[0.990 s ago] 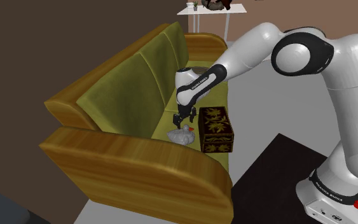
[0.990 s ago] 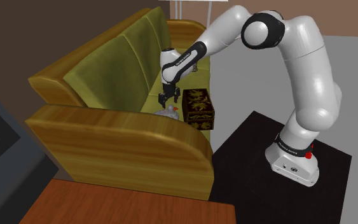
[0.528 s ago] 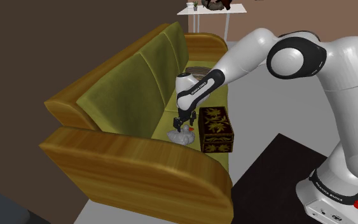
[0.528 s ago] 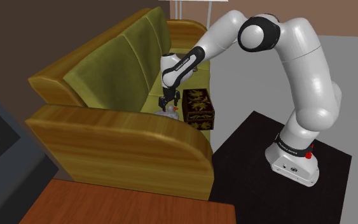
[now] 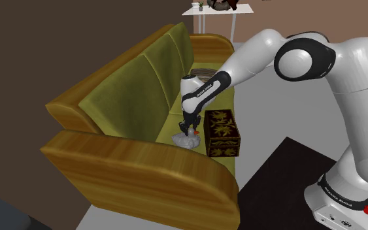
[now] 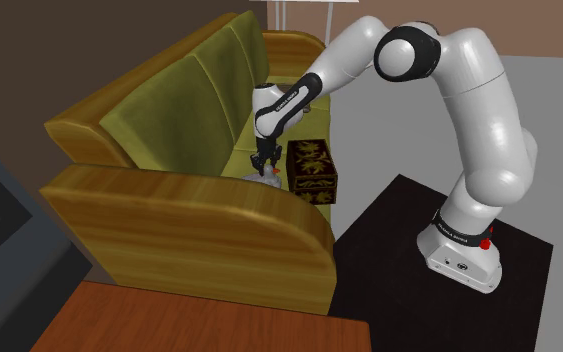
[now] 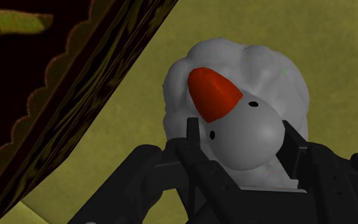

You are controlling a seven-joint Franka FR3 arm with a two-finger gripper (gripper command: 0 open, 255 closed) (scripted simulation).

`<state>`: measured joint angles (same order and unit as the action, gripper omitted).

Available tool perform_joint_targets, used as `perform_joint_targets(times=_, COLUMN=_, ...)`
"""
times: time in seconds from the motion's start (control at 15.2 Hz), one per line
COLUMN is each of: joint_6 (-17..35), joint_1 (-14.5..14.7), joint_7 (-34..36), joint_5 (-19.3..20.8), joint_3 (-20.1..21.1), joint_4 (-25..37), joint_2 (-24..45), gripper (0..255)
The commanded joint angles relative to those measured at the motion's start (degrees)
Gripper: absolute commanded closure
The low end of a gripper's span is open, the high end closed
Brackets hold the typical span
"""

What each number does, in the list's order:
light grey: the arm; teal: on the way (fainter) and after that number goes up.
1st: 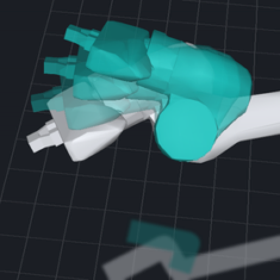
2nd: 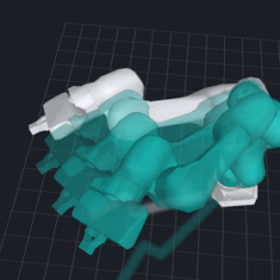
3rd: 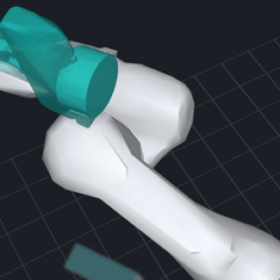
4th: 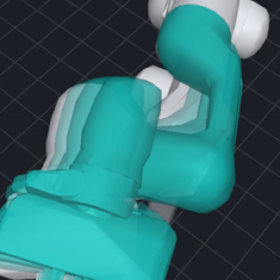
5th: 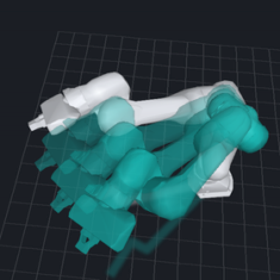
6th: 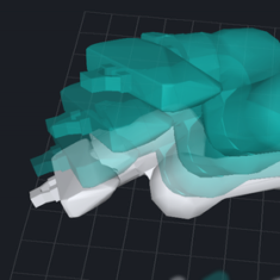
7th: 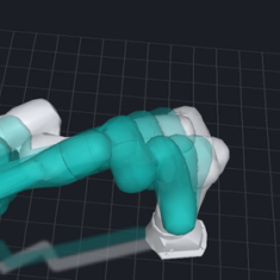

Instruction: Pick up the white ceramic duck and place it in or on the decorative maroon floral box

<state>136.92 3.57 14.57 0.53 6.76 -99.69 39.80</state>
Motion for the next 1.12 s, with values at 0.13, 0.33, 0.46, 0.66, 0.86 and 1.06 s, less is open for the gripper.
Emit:
perform_joint_targets(times=0.13, joint_6=0.0, joint_1=0.0, joint_7=0.0, joint_5=0.0, joint_3=0.0, joint_4=0.0, joint_2=0.0, gripper=255)
perform_joint_targets(times=0.33, joint_6=0.0, joint_1=0.0, joint_7=0.0, joint_5=0.0, joint_3=0.0, joint_4=0.0, joint_2=0.0, gripper=255)
perform_joint_targets(times=0.46, joint_6=-0.9, joint_1=-0.1, joint_7=0.0, joint_5=-0.1, joint_3=0.1, joint_4=-0.2, joint_2=-1.1, gripper=255)
perform_joint_targets(times=0.66, joint_6=-2.4, joint_1=-0.2, joint_7=0.0, joint_5=-0.2, joint_3=0.2, joint_4=-0.4, joint_2=-2.8, gripper=255)
perform_joint_targets(times=0.86, joint_6=-3.9, joint_1=-0.3, joint_7=0.0, joint_5=-0.4, joint_3=0.3, joint_4=-0.5, joint_2=-4.4, gripper=255)
perform_joint_targets(times=1.06, joint_6=-5.5, joint_1=-0.4, joint_7=0.0, joint_5=-0.5, joint_3=0.4, joint_4=-0.5, joint_2=-6.0, gripper=255)
